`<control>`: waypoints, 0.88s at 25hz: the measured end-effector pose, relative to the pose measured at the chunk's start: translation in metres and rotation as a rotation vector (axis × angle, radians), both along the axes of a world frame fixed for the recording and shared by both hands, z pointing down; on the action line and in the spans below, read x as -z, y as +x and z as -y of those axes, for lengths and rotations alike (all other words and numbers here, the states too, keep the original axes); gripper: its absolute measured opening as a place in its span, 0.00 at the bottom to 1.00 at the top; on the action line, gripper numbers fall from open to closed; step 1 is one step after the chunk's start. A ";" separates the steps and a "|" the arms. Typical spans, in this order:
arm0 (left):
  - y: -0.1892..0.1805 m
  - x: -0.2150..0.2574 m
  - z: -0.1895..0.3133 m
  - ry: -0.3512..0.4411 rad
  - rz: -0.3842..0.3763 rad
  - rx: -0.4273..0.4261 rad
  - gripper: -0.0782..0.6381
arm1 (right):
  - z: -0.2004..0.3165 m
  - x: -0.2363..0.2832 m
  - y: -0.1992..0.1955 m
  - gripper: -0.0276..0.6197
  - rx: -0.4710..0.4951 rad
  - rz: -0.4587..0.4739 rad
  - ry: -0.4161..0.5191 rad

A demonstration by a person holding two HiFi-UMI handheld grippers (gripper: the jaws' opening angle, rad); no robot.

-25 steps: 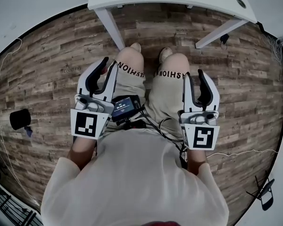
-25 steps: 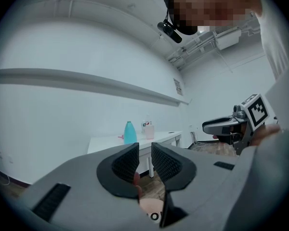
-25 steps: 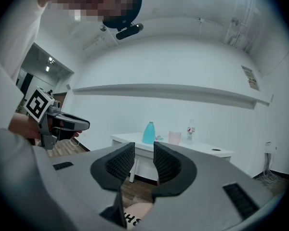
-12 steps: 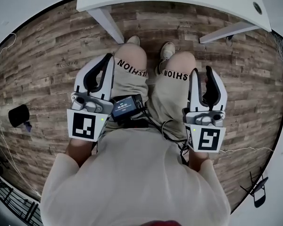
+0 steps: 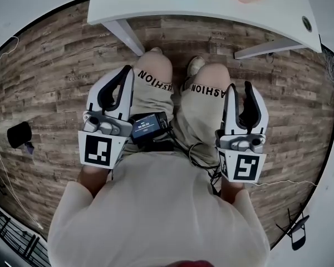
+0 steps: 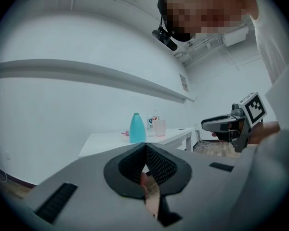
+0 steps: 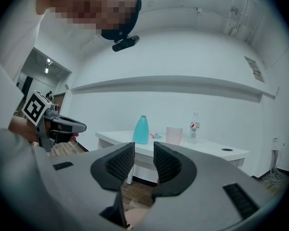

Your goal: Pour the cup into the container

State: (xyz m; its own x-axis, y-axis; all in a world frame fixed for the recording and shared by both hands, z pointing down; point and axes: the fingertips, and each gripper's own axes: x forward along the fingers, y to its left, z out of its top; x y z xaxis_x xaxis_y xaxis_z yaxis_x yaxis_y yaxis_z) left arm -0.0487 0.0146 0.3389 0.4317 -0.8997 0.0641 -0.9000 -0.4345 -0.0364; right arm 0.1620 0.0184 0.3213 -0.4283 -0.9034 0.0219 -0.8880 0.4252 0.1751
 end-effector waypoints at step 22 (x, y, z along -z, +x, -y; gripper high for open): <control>-0.006 0.010 0.063 0.019 -0.009 0.047 0.13 | 0.072 0.013 -0.002 0.21 0.036 0.013 0.031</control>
State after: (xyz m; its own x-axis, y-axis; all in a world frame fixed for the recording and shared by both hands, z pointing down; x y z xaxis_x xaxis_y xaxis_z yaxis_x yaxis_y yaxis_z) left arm -0.0547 -0.0481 0.3287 0.3897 -0.9199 0.0434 -0.9196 -0.3913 -0.0359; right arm 0.1598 -0.0531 0.3084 -0.4609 -0.8874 -0.0117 -0.8744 0.4518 0.1770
